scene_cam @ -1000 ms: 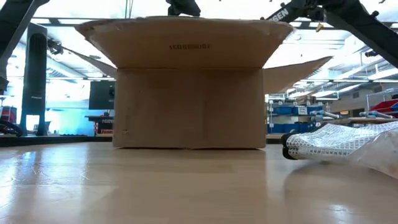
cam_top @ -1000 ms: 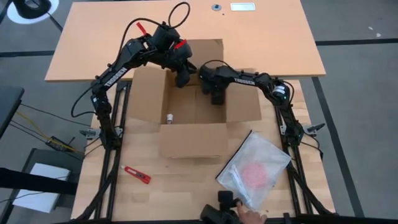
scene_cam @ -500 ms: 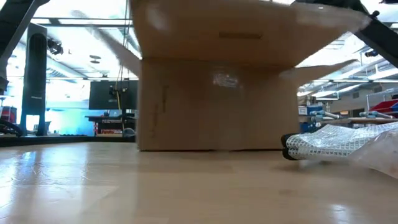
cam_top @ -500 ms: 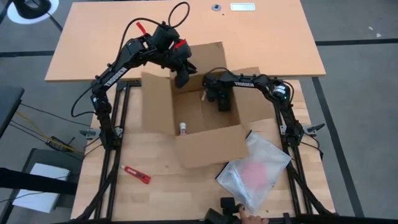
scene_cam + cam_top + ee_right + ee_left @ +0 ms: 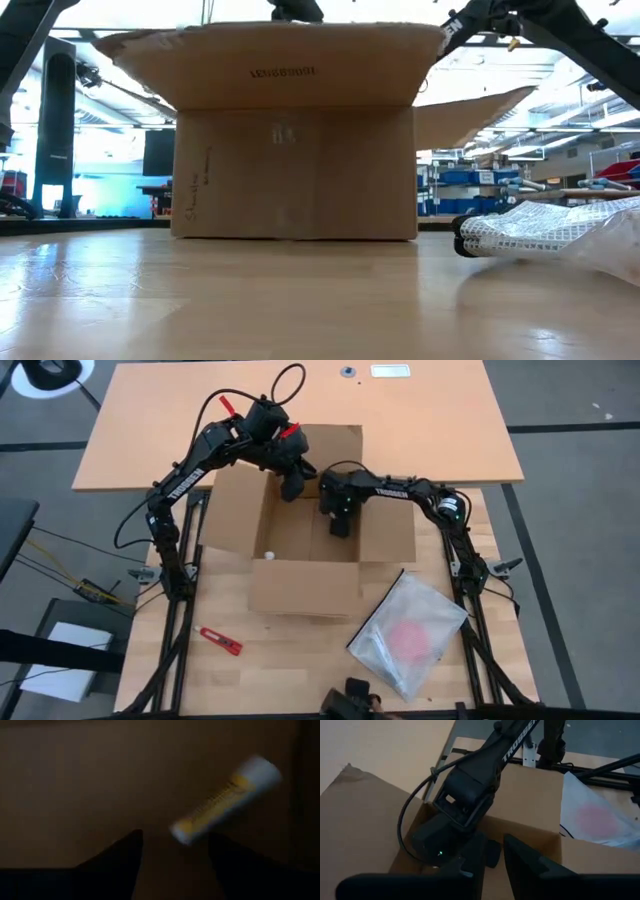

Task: Unpack boxes
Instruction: Remove the white pill bottle from the cardboard box

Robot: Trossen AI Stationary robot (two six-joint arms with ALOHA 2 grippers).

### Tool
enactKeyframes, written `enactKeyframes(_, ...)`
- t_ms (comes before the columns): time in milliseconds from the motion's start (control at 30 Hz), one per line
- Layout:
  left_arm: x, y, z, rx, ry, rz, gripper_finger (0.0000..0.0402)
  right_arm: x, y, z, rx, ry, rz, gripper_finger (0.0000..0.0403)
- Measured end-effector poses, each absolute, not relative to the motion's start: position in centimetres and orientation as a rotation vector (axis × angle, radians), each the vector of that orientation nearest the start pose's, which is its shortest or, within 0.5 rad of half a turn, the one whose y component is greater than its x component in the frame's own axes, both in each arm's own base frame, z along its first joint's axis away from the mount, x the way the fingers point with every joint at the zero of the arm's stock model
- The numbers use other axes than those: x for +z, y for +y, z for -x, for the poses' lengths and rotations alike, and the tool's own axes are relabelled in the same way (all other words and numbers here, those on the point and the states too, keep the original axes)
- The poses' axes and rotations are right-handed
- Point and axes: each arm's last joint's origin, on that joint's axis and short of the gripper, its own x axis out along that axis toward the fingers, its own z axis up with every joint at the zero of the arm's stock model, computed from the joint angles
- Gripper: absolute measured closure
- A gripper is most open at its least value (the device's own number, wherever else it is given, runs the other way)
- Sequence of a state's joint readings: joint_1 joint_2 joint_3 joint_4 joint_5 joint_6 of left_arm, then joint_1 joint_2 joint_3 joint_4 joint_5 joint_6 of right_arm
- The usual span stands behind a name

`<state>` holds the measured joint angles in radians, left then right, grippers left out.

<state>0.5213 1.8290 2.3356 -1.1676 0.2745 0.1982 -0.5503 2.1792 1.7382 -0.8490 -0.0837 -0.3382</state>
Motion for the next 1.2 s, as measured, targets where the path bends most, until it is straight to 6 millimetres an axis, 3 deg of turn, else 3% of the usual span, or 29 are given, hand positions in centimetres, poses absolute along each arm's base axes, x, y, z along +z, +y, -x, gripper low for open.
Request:
enactKeyframes(100, 47.1, 16.6, -30.6, 0.176, 0.631, 0.066, 0.0324, 17.9, -23.5, -37.8, -0.215, 1.245, -0.240, 0.0157)
enactKeyframes(333, 47.1, 16.6, -30.6, 0.177, 0.632, 0.071, 0.0324, 17.1, -25.1, -36.5, -0.350, 1.246, -0.342, 0.0168)
enactKeyframes(633, 47.1, 16.6, -30.6, 0.178, 0.633, 0.073, 0.0324, 17.8, -25.7, -36.5, -0.334, 1.231, -0.266, 0.0176)
enactKeyframes(967, 47.1, 16.6, -30.5, 0.178, 0.633, 0.073, 0.0323, 18.1, -27.5, -35.2, -0.612, 1.151, -0.624, 0.0145)
enactKeyframes(1200, 47.1, 16.6, -30.5, 0.178, 0.633, 0.073, 0.0323, 16.9, -27.9, -34.0, -0.791, 1.131, -0.831, 0.0154)
